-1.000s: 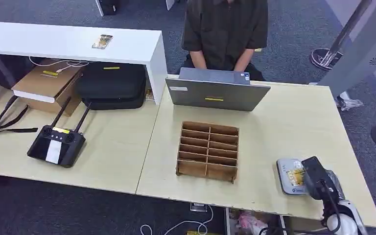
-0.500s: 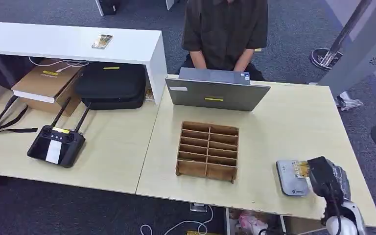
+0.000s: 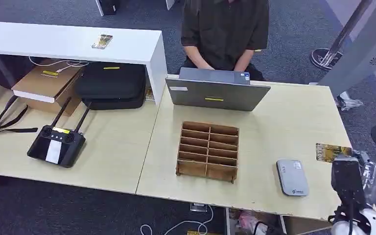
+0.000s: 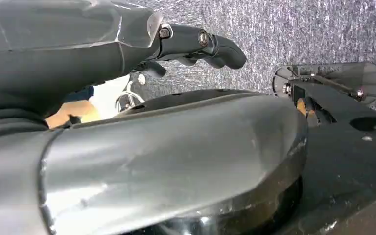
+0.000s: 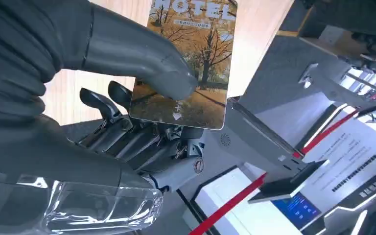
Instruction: Pass the card to the sensor for recognition and then transmit it.
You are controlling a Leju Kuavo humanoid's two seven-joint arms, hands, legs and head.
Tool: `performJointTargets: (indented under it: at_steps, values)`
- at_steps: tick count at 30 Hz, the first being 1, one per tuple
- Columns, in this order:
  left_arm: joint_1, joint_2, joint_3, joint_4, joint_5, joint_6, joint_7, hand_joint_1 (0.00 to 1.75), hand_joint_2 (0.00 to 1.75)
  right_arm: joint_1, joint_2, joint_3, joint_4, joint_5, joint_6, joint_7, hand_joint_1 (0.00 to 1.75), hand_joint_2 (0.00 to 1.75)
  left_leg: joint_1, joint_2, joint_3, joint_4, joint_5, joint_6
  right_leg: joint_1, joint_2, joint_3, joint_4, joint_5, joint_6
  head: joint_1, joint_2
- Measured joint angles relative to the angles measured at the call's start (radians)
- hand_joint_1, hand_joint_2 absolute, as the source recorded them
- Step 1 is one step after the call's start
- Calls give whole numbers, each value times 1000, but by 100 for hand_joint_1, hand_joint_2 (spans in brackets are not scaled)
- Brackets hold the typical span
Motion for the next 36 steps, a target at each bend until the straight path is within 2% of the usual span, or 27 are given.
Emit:
performJointTargets:
  at_steps: [14, 18, 21, 27, 31, 36]
  values:
    - [-1, -1, 0, 0, -8, 1, 0, 0, 0, 24, 28, -33, -65, 16, 6, 3, 175, 175, 0, 0, 0, 0, 0, 0, 0, 0, 0, 0, 0, 0, 0, 0]
    - [-2, -1, 0, 0, -22, 1, 0, 0, 0, -9, 40, -39, -52, 44, -37, -39, 175, 175, 0, 1, 0, 0, 0, 0, 0, 1, 0, 0, 0, 0, 0, 0]
    - [-4, -4, -2, 0, -29, 1, 0, 0, 0, -57, 48, -39, -15, 48, -69, -59, 175, 175, 0, 1, 0, 0, 0, 0, 0, 1, 0, 0, 0, 0, 0, 0]
    - [-13, -6, -20, 0, -60, -3, 11, 0, 0, -232, 63, -11, 148, 5, -101, -68, 175, 175, 0, 3, 1, 0, 1, 0, 0, 3, 1, 1, 2, -1, 0, 0]
    - [-20, -6, -36, 0, -79, -10, 19, 0, 0, -362, 83, 10, 281, -6, -105, -54, 175, 175, 0, 4, 1, 0, 2, -1, 0, 3, 0, 1, 3, -2, 0, 0]
    - [-25, -9, -50, 0, -85, -11, 28, 0, 0, -527, 124, 46, 461, 48, -115, -27, 175, 175, 0, 3, 1, 0, 3, -1, 0, 3, 0, 2, 3, -2, 0, 0]
